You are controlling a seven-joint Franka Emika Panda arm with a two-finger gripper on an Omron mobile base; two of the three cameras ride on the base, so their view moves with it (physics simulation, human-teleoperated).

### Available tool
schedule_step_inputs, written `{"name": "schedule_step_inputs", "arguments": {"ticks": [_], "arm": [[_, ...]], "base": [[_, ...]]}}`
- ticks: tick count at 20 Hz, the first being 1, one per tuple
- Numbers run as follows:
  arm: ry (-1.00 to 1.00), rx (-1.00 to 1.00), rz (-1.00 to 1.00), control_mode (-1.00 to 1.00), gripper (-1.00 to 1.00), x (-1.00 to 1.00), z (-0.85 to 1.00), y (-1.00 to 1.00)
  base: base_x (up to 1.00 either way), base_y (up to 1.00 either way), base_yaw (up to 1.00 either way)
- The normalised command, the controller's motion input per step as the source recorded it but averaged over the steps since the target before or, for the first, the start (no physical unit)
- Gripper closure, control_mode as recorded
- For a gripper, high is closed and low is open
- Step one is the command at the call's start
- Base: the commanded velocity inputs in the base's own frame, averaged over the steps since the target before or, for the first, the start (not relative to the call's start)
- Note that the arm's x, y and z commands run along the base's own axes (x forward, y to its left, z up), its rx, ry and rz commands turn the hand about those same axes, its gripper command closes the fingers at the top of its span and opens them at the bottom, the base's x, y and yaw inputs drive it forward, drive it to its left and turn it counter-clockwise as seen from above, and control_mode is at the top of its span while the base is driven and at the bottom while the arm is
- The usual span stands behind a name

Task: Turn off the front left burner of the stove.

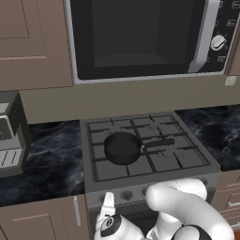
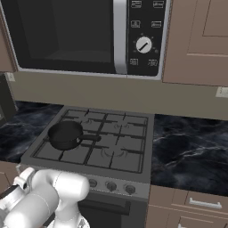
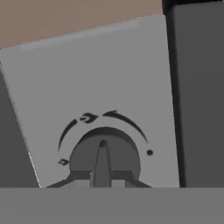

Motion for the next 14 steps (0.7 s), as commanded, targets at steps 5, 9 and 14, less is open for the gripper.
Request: {"name": "schedule_step_inputs", "arguments": {"ticks": [5, 9, 14], "arm": [[0.0, 0.36, -0.11, -1.0, 1.0, 0.17, 0.16, 0.0], [-0.01, 0.32, -0.07, -1.0, 1.0, 0.37, 0.27, 0.0], [-0.04, 0.29, -0.03, -1.0, 1.0, 0.48, 0.3, 0.0]], "base": [[0.0, 0.0, 0.0], [0.0, 0.0, 0.0], [0.0, 0.0, 0.0]]}}
